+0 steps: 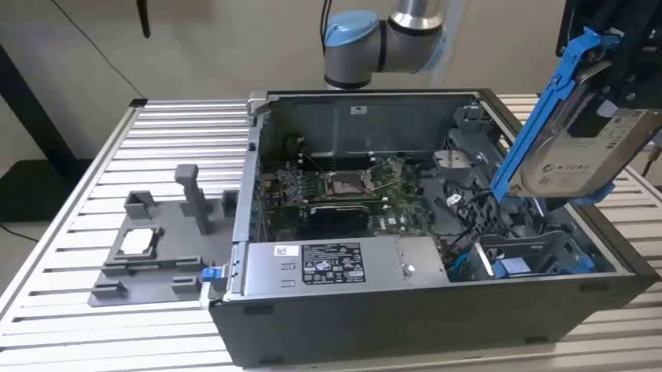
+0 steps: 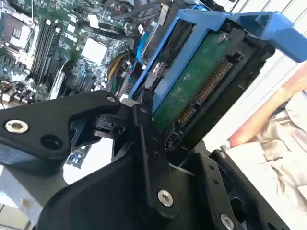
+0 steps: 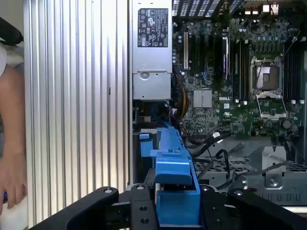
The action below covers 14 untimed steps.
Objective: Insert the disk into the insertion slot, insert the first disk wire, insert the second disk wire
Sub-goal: 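Insert the disk into the insertion slot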
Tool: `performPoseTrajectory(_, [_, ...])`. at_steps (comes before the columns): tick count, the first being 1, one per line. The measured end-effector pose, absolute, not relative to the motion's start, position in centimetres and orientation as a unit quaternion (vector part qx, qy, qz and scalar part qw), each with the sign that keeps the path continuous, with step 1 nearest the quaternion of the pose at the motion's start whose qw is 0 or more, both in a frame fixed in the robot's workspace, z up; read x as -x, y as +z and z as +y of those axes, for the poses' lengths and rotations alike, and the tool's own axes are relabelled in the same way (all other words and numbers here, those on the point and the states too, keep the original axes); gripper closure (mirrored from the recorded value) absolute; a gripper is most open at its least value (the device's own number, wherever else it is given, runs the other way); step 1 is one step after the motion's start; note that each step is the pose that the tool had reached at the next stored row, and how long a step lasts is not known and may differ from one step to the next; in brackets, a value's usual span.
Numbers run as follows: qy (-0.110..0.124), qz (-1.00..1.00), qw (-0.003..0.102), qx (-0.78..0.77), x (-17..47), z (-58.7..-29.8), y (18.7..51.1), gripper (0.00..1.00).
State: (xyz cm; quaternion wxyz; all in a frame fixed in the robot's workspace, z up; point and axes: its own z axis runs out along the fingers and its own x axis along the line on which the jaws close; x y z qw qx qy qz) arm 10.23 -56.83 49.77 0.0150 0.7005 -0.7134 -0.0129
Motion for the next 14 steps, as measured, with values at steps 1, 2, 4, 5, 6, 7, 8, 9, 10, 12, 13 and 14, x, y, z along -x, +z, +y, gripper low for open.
performPoseTrajectory(1, [-0.013,-0.713,0.015,-0.701,-10.23,-56.83,49.77,0.67])
performPoseTrajectory(2, [-0.013,-0.713,0.015,-0.701,-10.23,-56.83,49.77,0.67])
performPoseTrajectory(4, [-0.013,-0.713,0.015,-0.701,-10.23,-56.83,49.77,0.67])
performPoseTrajectory(5, [-0.013,-0.713,0.015,-0.701,-10.23,-56.83,49.77,0.67])
performPoseTrajectory(6, [-0.013,-0.713,0.015,-0.701,-10.23,-56.83,49.77,0.67])
performPoseTrajectory(7, [-0.013,-0.713,0.015,-0.701,-10.23,-56.83,49.77,0.67])
performPoseTrajectory(8, [-0.013,-0.713,0.015,-0.701,-10.23,-56.83,49.77,0.67])
performPoseTrajectory(9, [-0.013,-0.713,0.015,-0.701,-10.23,-56.83,49.77,0.67])
performPoseTrajectory(10, [-0.013,-0.713,0.015,-0.701,-10.23,-56.83,49.77,0.67])
performPoseTrajectory(12, [-0.013,-0.713,0.015,-0.701,-10.23,-56.83,49.72,0.67])
performPoseTrajectory(13, [-0.013,-0.713,0.015,-0.701,-10.23,-56.83,49.62,0.67])
performPoseTrajectory(14, [-0.013,-0.713,0.015,-0.701,-10.23,-56.83,49.49,0.67])
